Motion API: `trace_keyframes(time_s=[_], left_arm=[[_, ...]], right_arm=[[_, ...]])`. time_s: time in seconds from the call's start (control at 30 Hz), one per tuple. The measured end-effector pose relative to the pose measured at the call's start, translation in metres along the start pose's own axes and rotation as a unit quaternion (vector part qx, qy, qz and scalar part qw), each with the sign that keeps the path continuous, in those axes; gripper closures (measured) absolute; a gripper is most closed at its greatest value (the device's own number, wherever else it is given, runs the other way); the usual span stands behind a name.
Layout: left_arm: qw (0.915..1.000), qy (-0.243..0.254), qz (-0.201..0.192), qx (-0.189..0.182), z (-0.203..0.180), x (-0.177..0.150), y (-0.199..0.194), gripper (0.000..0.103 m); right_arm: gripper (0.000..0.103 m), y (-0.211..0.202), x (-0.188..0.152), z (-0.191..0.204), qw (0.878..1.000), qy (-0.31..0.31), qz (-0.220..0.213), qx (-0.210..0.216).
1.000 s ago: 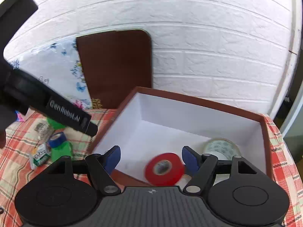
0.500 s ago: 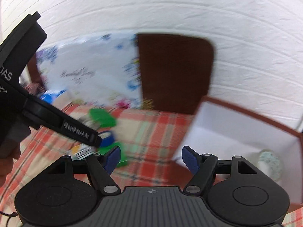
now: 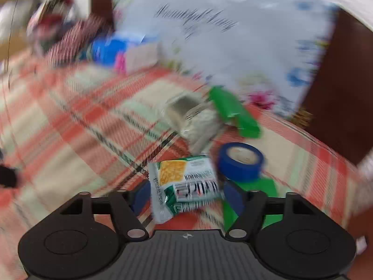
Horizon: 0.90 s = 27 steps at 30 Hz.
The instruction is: Organize objects
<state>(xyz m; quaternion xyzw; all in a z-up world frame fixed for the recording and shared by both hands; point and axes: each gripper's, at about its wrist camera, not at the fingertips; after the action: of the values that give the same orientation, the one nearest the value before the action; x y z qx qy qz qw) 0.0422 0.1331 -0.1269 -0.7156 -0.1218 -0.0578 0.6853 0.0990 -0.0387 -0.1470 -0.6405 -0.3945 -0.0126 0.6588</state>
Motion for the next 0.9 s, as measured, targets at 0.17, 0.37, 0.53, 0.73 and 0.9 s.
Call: trace_keyframes(time_s=[0.17, 0.37, 0.53, 0.73, 0.9], left_arm=[[0.9988, -0.038, 0.016, -0.028, 0.014, -0.018, 0.011, 0.047], [0.9952, -0.039, 0.025, -0.086, 0.003, -0.01, 0.012, 0.043], [0.9854, -0.001, 0.067, -0.157, -0.036, -0.003, 0.026, 0.037], [0.9674, 0.007, 0.095, -0.235, -0.095, 0.006, 0.024, 0.038], [0.958, 0.059, 0.059, -0.274, -0.162, 0.026, -0.008, 0.045]], right_arm=[[0.049, 0.014, 0.004, -0.008, 0.999, -0.018, 0.011, 0.046], [0.05, -0.015, -0.029, 0.005, 0.995, -0.012, 0.044, 0.086], [0.05, -0.047, -0.073, 0.001, 0.993, 0.022, 0.053, 0.102], [0.05, -0.092, -0.078, -0.036, 0.992, 0.076, -0.011, 0.099], [0.05, -0.131, -0.073, -0.085, 0.988, 0.12, -0.08, 0.058]])
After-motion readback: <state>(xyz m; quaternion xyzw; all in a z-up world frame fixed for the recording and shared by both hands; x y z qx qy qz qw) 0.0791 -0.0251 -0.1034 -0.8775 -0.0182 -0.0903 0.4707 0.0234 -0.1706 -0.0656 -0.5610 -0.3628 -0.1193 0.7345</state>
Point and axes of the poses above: each gripper's, at about its wrist camera, not at the fingertips, and y roughly the way its jaws point, z to its left, x to its top, and after that the axes turned 7 degrees about z, right-handed
